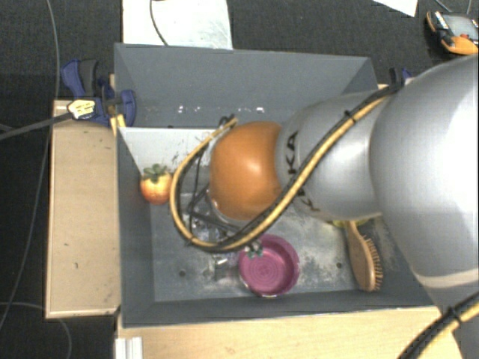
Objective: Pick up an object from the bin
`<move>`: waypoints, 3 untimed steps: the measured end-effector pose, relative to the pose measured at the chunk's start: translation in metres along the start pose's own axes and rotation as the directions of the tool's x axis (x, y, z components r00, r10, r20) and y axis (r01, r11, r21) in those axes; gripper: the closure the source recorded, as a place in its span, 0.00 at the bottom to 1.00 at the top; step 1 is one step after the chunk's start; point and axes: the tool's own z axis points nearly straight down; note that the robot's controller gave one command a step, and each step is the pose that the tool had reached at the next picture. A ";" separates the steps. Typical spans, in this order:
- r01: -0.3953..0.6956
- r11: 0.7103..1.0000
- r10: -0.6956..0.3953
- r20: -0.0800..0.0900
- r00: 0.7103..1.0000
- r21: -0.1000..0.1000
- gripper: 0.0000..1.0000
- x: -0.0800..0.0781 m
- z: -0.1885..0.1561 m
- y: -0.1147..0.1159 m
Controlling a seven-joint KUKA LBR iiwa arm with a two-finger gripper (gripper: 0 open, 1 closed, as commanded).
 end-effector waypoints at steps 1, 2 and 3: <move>-0.233 0.972 0.233 -0.019 0.972 0.013 0.00 0.048 -0.040 -0.052; 0.088 0.996 -0.088 0.003 0.996 -0.001 0.00 0.010 -0.018 -0.016; -0.185 0.983 0.186 -0.012 0.983 0.010 0.00 0.052 -0.045 -0.079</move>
Offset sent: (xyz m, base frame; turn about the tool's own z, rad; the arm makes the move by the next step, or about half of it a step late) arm -0.0010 -0.0124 0.0132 -0.0937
